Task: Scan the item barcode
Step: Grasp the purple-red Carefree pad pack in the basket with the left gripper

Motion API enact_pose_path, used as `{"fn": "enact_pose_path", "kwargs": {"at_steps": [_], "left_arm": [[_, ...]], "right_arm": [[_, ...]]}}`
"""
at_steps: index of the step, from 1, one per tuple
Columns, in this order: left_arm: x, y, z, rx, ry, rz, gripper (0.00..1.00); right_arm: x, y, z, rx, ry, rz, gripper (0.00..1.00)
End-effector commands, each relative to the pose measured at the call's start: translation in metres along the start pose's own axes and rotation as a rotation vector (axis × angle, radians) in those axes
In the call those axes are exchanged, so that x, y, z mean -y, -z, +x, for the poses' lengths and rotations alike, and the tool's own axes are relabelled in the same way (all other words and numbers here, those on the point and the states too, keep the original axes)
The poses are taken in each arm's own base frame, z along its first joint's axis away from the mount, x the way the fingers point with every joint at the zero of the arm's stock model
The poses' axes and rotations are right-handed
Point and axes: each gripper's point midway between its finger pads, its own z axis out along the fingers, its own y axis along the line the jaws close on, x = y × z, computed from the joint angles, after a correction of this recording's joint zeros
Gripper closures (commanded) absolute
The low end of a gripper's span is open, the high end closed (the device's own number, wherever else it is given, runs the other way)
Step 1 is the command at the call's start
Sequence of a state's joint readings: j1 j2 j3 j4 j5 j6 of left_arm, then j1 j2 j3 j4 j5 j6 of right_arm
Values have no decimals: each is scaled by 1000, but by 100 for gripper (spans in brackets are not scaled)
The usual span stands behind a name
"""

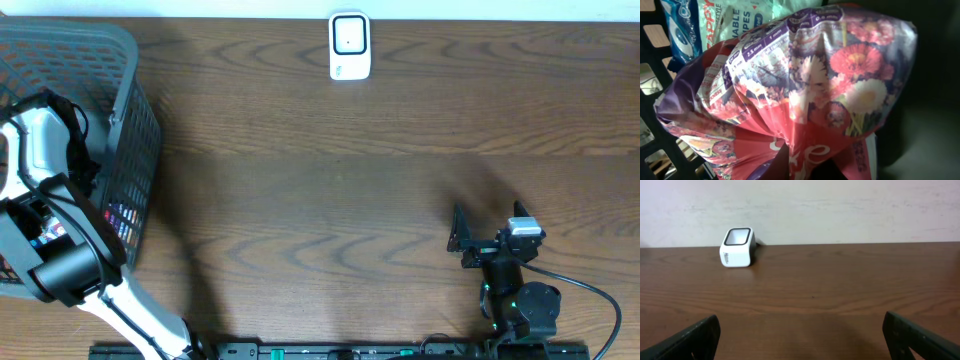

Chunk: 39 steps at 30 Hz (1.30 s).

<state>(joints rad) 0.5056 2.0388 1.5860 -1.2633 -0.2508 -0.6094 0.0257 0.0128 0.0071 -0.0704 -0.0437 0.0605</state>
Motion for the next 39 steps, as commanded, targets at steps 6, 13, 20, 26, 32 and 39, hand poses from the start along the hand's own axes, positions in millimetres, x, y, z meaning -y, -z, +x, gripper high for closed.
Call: {"fn": "enact_pose_path", "kwargs": {"at_steps": [6,13,20,26,32,39], "left_arm": [[1,63,1,101,54,259,93],[-19,124,-5,294,112,407,93],[-24,168,4,383,106,571,93],[-30,192,10,437,101,651,93],[-39,217,12,518,116,718,93],[-52,269,27,654,83,896,93]], "right_arm": [[0,0,1,-4,-13,3,1],[0,0,1,-4,-13,3,1],[0,0,1,-4,-13,3,1],[0,0,1,-4,-13,3,1],[0,0,1,-4,-13,3,1],[0,0,1,-4,-13,3,1]]}}
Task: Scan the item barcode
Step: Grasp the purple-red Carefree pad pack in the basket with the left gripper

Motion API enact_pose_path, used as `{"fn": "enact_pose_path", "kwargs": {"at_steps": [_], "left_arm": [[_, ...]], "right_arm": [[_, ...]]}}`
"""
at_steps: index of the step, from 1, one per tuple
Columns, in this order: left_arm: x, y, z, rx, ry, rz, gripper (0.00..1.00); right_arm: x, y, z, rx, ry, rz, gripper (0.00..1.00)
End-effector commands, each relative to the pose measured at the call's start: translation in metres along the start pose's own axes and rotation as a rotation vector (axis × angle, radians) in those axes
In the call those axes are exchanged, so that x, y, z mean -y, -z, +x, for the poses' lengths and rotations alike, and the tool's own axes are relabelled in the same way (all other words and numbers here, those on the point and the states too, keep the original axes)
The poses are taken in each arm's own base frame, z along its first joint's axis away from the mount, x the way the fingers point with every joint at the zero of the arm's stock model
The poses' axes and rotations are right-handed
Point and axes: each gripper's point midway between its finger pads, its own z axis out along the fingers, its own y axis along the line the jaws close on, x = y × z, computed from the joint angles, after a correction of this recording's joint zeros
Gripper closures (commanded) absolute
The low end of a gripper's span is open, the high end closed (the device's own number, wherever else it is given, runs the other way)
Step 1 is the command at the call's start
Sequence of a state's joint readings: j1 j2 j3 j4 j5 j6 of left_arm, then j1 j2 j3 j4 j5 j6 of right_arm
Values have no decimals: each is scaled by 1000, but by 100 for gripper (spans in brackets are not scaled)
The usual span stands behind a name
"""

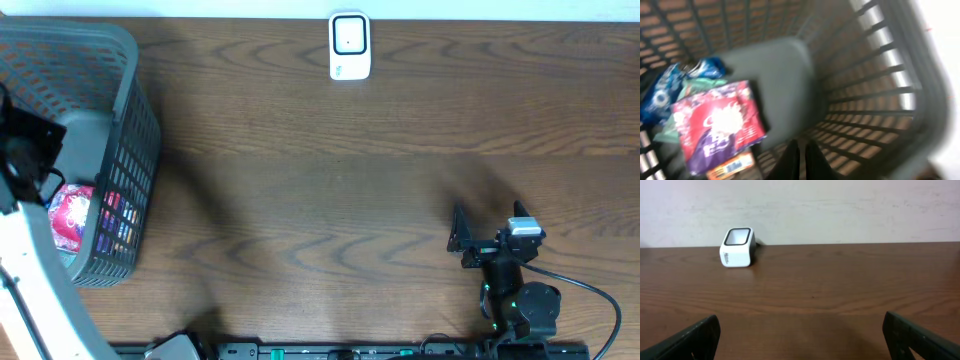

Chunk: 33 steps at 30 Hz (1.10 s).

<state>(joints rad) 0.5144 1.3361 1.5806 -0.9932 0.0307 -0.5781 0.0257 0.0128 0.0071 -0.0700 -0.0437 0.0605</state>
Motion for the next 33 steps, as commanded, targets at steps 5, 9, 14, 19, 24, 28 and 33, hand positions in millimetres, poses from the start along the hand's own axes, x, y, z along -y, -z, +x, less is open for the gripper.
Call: {"fn": "enact_pose_path", "kwargs": {"at_steps": [5,9,14,19,24,28,33], "left_arm": [[52,68,-3,80,-95,346,93],[66,100,-1,127,-124,453,93],[62,120,-12,249,-137,420,93],[7,86,-25,289,-22,85,36],[-23,33,-13,177,0,-142,19],[-56,-5,2,67,106,-338,17],[-106,-40,15,-62,232,-543,13]], "right_arm": [[0,0,1,-4,-13,3,1],[0,0,1,-4,-13,3,1],[0,0,1,-4,-13,3,1],[0,0,1,-4,-13,3,1],[0,0,1,-4,-13,3,1],[0,0,1,-4,-13,3,1],[0,0,1,-4,-13,3,1]]}}
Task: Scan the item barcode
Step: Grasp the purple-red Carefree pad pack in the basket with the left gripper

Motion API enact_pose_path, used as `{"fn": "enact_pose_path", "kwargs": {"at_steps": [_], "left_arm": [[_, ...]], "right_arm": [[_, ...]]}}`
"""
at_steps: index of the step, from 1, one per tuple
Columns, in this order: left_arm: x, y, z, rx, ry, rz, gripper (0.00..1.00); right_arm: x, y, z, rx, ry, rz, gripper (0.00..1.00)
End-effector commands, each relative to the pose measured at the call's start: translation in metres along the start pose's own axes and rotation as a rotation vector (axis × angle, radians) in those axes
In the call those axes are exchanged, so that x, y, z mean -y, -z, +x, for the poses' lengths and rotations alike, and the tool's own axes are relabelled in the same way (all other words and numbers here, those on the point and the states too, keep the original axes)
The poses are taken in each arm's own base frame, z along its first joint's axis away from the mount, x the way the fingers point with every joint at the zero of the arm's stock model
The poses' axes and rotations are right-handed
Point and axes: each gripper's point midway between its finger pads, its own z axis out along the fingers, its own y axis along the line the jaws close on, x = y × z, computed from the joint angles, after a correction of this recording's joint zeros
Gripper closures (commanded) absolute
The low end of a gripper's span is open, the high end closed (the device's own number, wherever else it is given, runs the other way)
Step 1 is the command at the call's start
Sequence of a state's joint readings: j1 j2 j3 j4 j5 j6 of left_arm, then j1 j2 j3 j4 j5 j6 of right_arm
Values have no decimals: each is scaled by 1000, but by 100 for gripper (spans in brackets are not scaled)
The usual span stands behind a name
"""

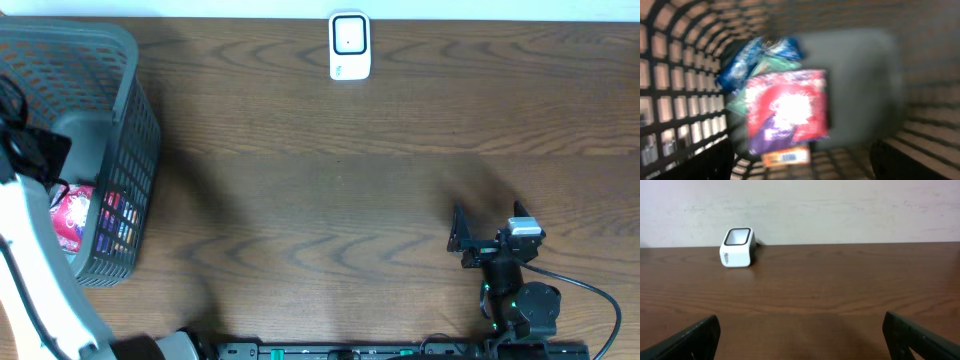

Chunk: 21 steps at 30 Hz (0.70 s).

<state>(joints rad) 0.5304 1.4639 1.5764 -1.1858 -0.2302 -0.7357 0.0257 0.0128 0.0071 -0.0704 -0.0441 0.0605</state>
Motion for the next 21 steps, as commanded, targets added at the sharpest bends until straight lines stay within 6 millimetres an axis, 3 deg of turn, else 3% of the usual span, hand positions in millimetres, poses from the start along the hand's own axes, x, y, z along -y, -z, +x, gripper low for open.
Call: {"fn": "enact_pose_path", "kwargs": {"at_steps": [1,7,21], "left_arm": [[-31,-30,-7,-35,123,-158,13],[-53,-66,3,-163,136,-291,12],[-55,-139,28,-308,42,-418,12]], "right_arm": [[0,0,1,-4,-13,4,1],[0,0,1,-4,-13,4,1],[0,0,1,-4,-13,4,1]]}}
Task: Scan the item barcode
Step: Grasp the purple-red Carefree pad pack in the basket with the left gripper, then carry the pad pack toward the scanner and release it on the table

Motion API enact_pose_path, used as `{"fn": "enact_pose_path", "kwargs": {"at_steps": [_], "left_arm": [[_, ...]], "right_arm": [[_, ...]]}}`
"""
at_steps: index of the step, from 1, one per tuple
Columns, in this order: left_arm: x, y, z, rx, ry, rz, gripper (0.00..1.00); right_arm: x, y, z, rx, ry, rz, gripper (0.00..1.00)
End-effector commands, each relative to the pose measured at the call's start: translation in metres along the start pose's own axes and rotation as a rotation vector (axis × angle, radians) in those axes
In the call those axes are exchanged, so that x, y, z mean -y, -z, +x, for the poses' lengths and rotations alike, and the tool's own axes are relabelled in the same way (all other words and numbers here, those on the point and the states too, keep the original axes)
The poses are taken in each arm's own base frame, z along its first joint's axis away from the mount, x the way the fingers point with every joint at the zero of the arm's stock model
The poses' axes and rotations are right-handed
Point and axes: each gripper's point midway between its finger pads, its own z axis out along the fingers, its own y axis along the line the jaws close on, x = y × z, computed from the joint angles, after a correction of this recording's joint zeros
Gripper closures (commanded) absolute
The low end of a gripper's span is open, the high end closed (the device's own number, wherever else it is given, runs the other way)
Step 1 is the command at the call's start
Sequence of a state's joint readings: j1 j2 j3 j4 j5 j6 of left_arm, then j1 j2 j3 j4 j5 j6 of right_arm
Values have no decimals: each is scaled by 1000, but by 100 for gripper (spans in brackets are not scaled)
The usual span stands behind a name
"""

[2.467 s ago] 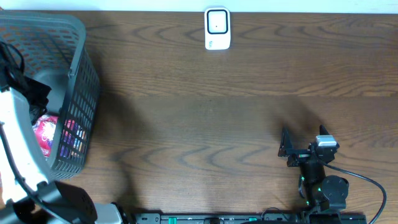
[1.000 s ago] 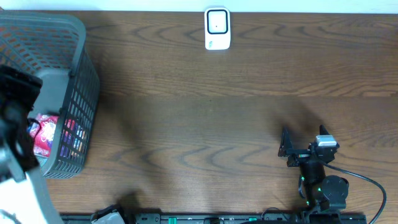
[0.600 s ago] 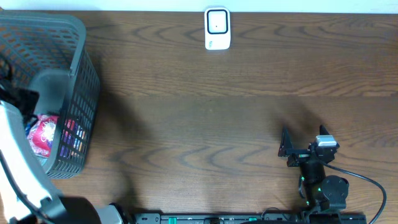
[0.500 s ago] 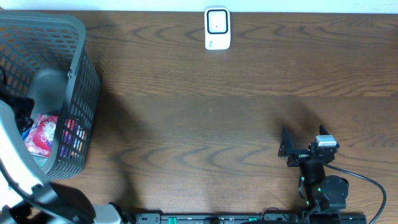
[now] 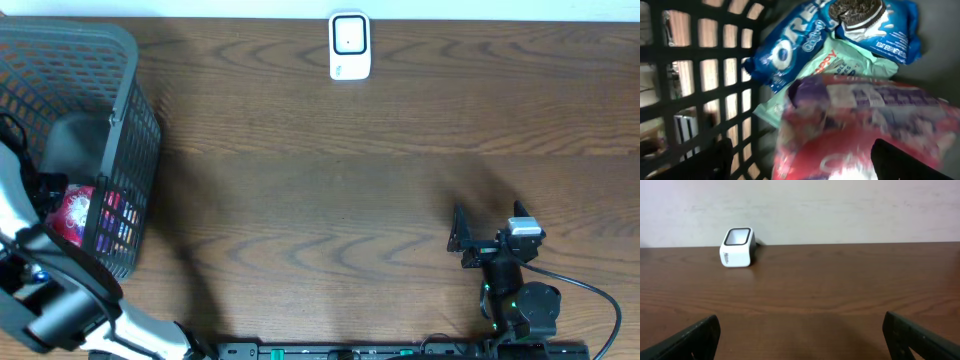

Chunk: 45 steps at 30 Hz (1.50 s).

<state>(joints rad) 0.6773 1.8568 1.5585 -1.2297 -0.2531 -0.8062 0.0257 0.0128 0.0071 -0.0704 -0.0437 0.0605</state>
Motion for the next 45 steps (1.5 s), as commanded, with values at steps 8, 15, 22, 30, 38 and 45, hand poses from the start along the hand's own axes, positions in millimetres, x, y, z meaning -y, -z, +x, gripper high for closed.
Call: {"fn": "enact_pose_path", "kwargs": {"at_steps": [8,15,22,30,38,45], "left_arm": [[-2,-34,6,-68,-53,-83,12],[29,-58,33,-194,-205,65,17],[34,-56,37,-213,-234,105,92],[38,-5,18,-120,-204,225,93],[46,146,4,113,-168,747,93],[9,278,32,400,-213,1098,93]], "right_arm": [[0,0,1,-4,-13,3,1],[0,0,1,-4,-13,3,1],[0,0,1,-4,-13,3,1],[0,0,1,-4,-13,4,1],[0,0,1,-4,-13,3,1],[0,0,1,-4,-13,3,1]]}}
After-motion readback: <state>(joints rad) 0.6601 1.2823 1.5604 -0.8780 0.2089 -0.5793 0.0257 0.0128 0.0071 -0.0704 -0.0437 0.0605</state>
